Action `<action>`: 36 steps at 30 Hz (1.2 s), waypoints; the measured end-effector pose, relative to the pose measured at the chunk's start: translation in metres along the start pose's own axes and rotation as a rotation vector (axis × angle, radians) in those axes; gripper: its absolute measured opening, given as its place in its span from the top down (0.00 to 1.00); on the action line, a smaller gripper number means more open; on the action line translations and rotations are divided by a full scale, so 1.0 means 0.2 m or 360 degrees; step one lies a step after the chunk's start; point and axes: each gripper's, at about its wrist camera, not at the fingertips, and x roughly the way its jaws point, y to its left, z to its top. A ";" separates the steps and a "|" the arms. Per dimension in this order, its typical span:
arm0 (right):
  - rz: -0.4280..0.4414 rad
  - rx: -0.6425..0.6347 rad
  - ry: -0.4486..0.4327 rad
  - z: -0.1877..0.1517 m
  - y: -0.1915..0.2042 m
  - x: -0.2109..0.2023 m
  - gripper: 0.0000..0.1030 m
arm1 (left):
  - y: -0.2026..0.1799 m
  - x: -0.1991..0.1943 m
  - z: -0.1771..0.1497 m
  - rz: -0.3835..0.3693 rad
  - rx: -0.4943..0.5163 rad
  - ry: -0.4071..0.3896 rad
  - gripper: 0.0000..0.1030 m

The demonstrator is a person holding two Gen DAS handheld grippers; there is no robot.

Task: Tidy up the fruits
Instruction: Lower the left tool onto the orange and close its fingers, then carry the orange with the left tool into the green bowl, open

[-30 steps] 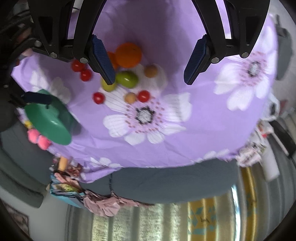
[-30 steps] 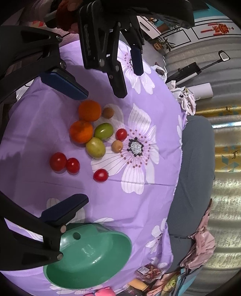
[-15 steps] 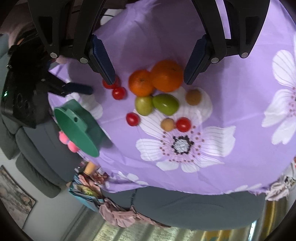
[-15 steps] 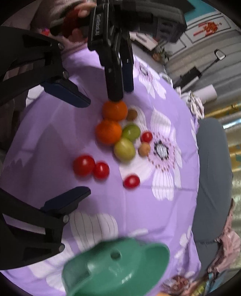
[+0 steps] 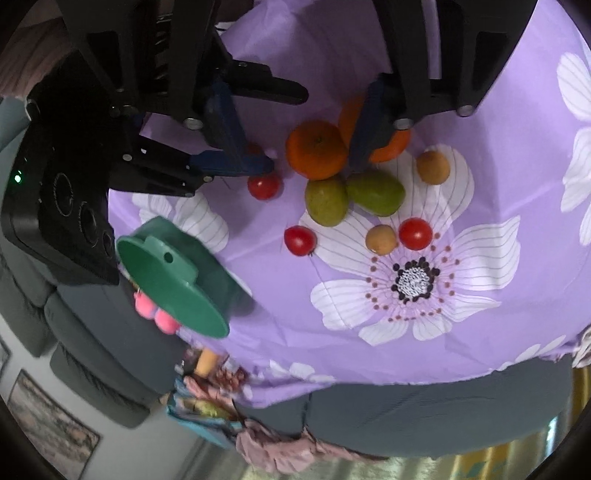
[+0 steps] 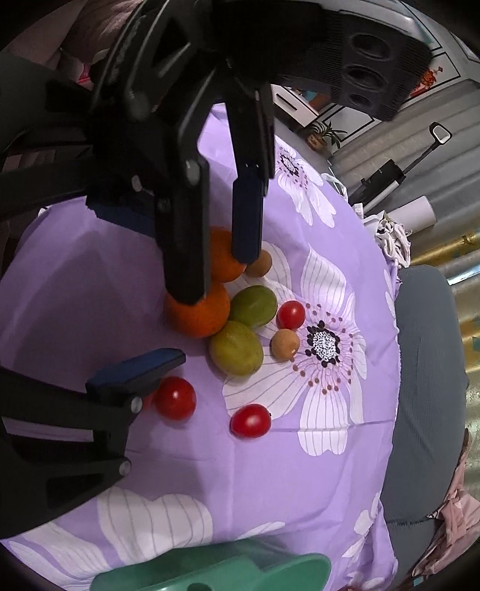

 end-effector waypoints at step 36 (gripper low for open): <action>-0.0175 -0.0045 -0.0306 0.07 -0.16 -0.34 0.66 | -0.30 0.00 0.30 0.0040 0.0390 0.0160 0.65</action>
